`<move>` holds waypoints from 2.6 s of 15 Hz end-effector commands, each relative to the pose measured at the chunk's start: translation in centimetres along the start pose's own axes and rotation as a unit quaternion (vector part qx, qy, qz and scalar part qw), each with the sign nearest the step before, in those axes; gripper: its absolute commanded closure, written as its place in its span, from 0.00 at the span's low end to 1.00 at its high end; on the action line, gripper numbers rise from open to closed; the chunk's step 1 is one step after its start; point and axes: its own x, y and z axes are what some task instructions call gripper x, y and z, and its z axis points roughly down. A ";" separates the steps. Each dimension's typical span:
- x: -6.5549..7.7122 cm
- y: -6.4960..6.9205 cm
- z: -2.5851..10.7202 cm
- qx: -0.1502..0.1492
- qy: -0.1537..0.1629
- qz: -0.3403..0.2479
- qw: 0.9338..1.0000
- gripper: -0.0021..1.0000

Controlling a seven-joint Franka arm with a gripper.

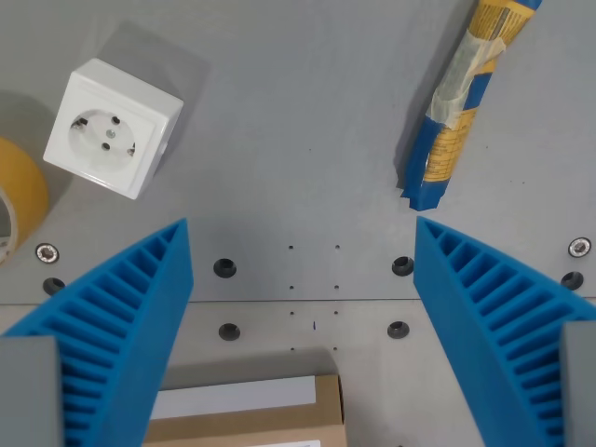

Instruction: Pick up the blue bag

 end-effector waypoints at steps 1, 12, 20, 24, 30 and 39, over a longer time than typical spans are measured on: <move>0.0 0.0 -0.2 0.000 0.002 0.000 1.000 0.00; 0.1 2.6 2.9 0.003 0.037 0.089 0.995 0.00; -0.2 6.6 6.9 0.011 0.068 0.187 0.980 0.00; 0.2 8.8 8.9 0.014 0.070 0.213 0.974 0.00; 0.6 11.7 11.9 0.017 0.062 0.218 0.974 0.00; 0.5 11.7 16.2 0.008 0.062 0.189 0.980 0.00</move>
